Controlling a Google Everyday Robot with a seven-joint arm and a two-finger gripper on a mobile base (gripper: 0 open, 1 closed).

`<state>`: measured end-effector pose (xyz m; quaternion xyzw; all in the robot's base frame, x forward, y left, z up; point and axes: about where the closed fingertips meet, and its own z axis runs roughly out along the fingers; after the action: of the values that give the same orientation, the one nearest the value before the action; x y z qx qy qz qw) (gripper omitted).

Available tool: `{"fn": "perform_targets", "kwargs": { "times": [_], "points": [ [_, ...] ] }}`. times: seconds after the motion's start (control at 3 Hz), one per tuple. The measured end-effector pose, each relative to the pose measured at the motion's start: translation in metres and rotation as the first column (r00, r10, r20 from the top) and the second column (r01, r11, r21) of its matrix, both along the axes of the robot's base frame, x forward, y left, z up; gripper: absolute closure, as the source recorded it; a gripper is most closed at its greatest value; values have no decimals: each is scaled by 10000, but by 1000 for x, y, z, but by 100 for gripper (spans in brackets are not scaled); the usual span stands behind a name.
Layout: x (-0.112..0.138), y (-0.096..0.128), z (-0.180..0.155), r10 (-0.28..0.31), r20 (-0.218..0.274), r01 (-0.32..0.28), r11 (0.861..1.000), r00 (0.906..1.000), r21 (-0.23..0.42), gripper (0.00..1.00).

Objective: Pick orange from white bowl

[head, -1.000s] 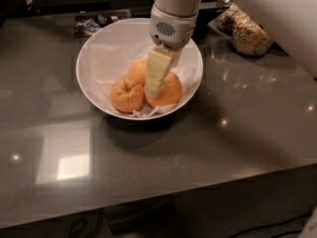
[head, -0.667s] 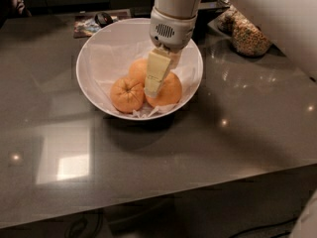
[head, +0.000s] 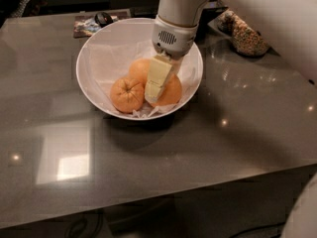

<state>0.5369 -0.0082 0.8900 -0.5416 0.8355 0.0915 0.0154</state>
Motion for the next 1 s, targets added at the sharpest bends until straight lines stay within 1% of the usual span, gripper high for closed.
{"fn": "perform_targets", "kwargs": {
  "times": [0.33,0.67,1.0],
  "points": [
    [-3,0,-11,-49,-348,54,9999,9994,153,24],
    [-4,-1,-18,-58,-529,68,9998,9986,182,24],
    [-4,-1,-18,-58,-528,68,9998,9986,182,43]
  ]
}}
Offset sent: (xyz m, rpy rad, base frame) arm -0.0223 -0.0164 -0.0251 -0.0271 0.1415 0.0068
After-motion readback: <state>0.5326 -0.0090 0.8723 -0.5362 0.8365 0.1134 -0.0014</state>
